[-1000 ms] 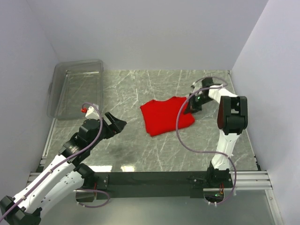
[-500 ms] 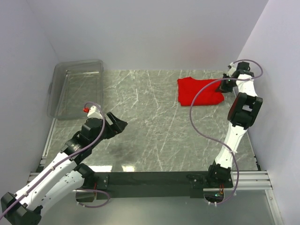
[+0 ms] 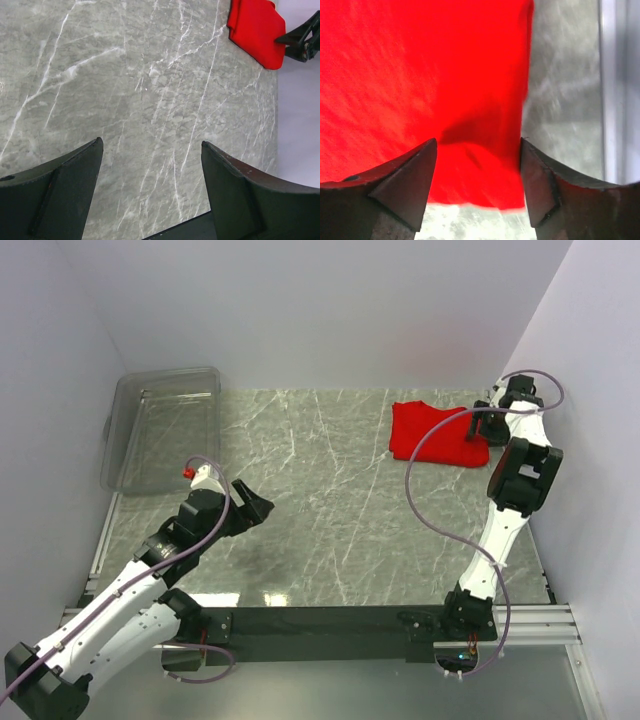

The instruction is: Fold and stack the t-shirts

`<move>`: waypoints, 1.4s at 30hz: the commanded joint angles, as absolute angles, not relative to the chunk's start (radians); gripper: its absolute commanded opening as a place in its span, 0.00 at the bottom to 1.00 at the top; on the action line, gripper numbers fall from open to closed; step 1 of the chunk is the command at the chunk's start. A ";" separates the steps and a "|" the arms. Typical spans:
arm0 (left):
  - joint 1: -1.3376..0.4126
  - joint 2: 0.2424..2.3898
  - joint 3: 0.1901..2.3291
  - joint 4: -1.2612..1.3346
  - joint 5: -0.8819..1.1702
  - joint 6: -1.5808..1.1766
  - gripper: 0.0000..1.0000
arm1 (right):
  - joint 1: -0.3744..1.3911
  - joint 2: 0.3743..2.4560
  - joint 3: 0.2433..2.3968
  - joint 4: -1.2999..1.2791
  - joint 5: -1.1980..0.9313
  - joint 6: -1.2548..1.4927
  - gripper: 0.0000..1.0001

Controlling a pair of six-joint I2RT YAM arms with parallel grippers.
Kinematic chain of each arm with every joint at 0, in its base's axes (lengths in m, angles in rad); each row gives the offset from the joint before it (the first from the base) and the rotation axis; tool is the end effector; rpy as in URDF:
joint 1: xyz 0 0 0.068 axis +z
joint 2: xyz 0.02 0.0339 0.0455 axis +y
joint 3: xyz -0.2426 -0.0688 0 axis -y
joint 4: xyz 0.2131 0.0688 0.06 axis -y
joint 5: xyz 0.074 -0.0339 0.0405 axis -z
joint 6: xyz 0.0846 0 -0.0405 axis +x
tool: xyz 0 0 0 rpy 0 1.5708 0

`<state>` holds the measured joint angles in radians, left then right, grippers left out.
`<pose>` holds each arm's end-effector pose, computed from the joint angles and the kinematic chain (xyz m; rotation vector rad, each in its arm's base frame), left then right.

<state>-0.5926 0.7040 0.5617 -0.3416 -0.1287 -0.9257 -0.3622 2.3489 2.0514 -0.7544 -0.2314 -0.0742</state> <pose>0.1672 -0.0995 0.2262 -0.4387 2.1050 -0.7930 0.4643 -0.1552 0.1454 0.2919 2.5681 0.1447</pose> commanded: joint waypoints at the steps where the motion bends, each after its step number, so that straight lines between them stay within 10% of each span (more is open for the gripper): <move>1: -0.592 0.695 0.603 -0.311 -0.129 -0.900 0.84 | -0.347 2.166 1.961 -0.674 -0.103 -0.156 0.75; 22: -0.592 0.675 0.722 -0.344 -0.419 -0.781 1.00 | -0.321 1.372 1.263 -0.638 -0.411 -0.520 0.84; 42: -0.591 0.600 0.761 -0.541 -0.486 -0.819 0.99 | -0.325 0.954 0.953 -0.492 -0.267 -0.219 0.93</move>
